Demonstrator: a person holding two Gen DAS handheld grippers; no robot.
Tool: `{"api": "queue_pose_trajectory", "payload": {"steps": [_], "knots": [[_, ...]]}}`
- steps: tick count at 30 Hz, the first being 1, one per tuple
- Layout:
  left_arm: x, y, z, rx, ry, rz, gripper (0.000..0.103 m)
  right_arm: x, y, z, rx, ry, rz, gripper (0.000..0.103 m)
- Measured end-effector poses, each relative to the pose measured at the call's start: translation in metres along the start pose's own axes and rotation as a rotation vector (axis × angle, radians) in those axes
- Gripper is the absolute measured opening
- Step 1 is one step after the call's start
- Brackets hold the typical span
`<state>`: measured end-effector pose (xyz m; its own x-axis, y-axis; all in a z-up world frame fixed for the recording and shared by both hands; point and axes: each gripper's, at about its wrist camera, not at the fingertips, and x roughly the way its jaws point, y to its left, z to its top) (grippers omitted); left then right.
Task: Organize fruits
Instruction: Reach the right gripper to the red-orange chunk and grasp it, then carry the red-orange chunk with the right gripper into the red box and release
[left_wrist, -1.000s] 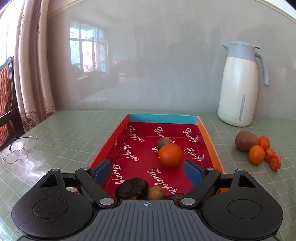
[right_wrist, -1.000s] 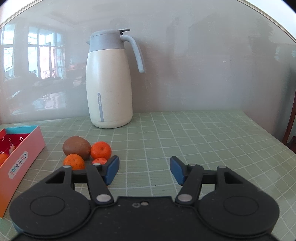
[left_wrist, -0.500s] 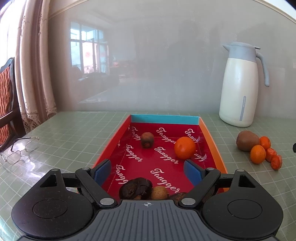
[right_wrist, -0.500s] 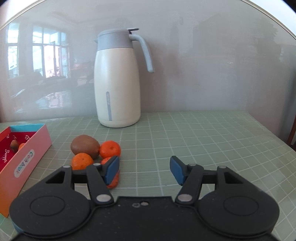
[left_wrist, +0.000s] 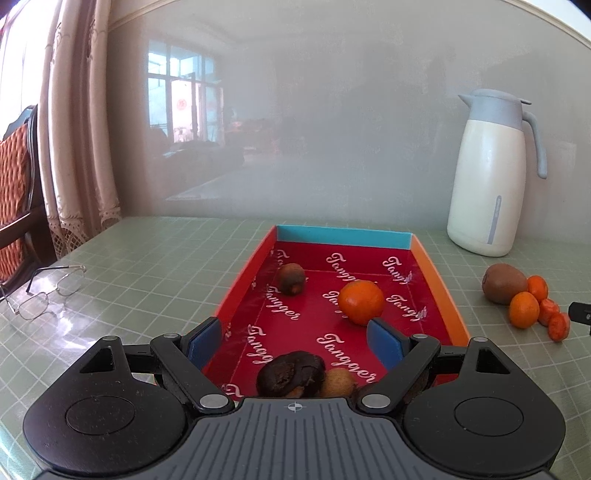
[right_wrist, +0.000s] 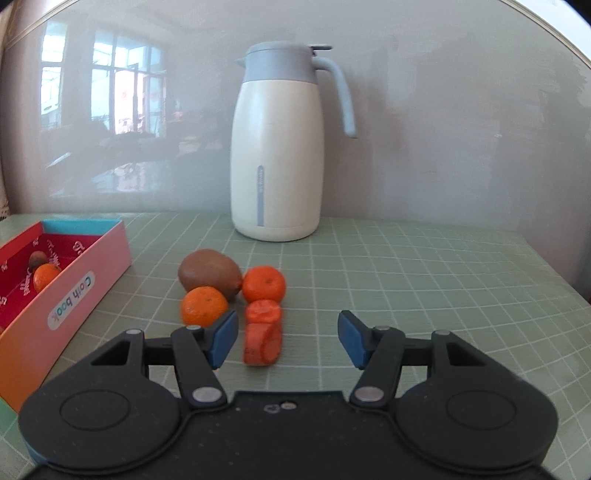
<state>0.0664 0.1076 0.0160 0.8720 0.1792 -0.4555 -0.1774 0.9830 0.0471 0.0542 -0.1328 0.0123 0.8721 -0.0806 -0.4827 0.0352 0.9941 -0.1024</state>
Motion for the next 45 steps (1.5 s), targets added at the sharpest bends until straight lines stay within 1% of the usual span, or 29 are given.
{"api": "queue_pose_trajectory", "payload": {"steps": [6,7,8,9,11,16,19,21,26,29,31,32,33,37,38,39,45], "knots": [[-0.002,0.004,0.000,0.004,-0.007,-0.012,0.090,0.007,0.008,-0.001,-0.019,0.023,0.000,0.057],[-0.002,0.003,-0.001,0.008,-0.010,-0.013,0.093,0.008,0.008,-0.001,-0.019,0.028,-0.001,0.057],[-0.003,0.002,0.000,0.010,-0.014,-0.007,0.099,0.009,0.009,-0.002,-0.020,0.033,-0.001,0.056],[-0.005,0.002,0.000,0.009,-0.022,0.004,0.103,0.011,0.009,-0.002,-0.021,0.036,-0.001,0.056],[-0.009,0.004,0.001,-0.001,-0.048,-0.004,0.103,0.012,0.010,-0.002,-0.025,0.045,-0.003,0.056],[-0.014,0.011,0.003,-0.030,-0.072,-0.006,0.103,0.015,0.014,-0.003,-0.039,0.058,-0.007,0.056],[-0.014,0.015,0.003,-0.035,-0.078,0.006,0.103,0.017,0.015,-0.002,-0.035,0.068,-0.011,0.054],[-0.014,0.017,0.003,-0.036,-0.082,0.018,0.103,0.020,0.017,-0.003,-0.036,0.080,-0.013,0.048],[-0.016,0.027,0.002,-0.054,-0.102,0.065,0.103,0.024,0.016,-0.004,-0.011,0.101,-0.010,0.047],[-0.016,0.037,0.002,-0.099,-0.109,0.070,0.103,0.027,0.015,-0.004,-0.004,0.109,-0.009,0.046],[-0.015,0.043,0.001,-0.129,-0.101,0.076,0.103,0.030,0.014,-0.005,0.003,0.123,-0.009,0.040],[-0.014,0.045,0.001,-0.136,-0.097,0.081,0.103,0.032,0.013,-0.005,0.008,0.131,-0.010,0.034],[-0.013,0.046,0.000,-0.139,-0.093,0.085,0.103,0.034,0.012,-0.005,0.014,0.137,-0.011,0.030],[-0.012,0.049,-0.001,-0.141,-0.087,0.096,0.103,0.037,0.010,-0.005,0.028,0.146,-0.005,0.029],[-0.013,0.049,-0.002,-0.140,-0.086,0.095,0.103,0.037,0.011,-0.005,0.026,0.146,0.000,0.024],[-0.012,0.050,-0.002,-0.137,-0.083,0.095,0.103,0.037,0.012,-0.005,0.022,0.145,-0.002,0.023],[-0.011,0.051,-0.002,-0.133,-0.075,0.108,0.103,0.034,0.013,-0.003,0.014,0.134,0.000,0.023]]}}
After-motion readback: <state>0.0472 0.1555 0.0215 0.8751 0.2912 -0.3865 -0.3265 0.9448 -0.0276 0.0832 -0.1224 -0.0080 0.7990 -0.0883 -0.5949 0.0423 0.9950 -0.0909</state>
